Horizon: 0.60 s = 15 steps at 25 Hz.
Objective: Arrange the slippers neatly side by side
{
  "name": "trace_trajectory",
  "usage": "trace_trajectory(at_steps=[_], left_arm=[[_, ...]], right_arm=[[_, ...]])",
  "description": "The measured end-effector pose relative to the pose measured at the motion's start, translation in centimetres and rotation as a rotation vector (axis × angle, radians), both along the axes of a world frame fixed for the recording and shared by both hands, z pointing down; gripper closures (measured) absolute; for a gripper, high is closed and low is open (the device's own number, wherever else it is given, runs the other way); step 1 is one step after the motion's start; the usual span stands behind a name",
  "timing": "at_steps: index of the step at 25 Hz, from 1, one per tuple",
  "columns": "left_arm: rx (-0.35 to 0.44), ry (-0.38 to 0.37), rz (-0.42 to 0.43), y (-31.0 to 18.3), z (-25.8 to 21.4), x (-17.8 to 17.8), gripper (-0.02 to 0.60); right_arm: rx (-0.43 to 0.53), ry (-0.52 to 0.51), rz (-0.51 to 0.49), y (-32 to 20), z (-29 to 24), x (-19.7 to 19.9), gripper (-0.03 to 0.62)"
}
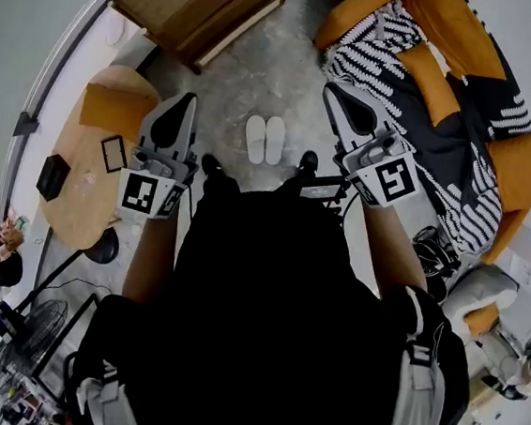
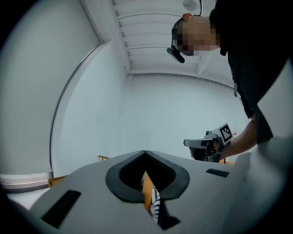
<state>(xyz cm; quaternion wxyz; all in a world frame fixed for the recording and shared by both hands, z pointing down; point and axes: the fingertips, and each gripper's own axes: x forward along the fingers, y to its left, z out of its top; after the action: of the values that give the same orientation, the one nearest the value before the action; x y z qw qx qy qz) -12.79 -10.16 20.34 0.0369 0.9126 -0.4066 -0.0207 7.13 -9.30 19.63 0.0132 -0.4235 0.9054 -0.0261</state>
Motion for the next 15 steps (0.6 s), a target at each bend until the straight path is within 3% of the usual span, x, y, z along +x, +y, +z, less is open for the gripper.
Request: trace_trajectory(at_steps=[6, 15], left_arm=[[-0.013, -0.015, -0.073, 0.5, -0.4, -3.2, 0.568], [-0.029, -0.020, -0.056, 1.6, 1.2, -2.4, 0.568]], right_arm=[[-0.031, -0.042, 0.053, 2.1, -0.4, 0.2, 0.563], [-0.036, -0.043, 0.069, 2.5, -0.1, 0.4, 0.563]])
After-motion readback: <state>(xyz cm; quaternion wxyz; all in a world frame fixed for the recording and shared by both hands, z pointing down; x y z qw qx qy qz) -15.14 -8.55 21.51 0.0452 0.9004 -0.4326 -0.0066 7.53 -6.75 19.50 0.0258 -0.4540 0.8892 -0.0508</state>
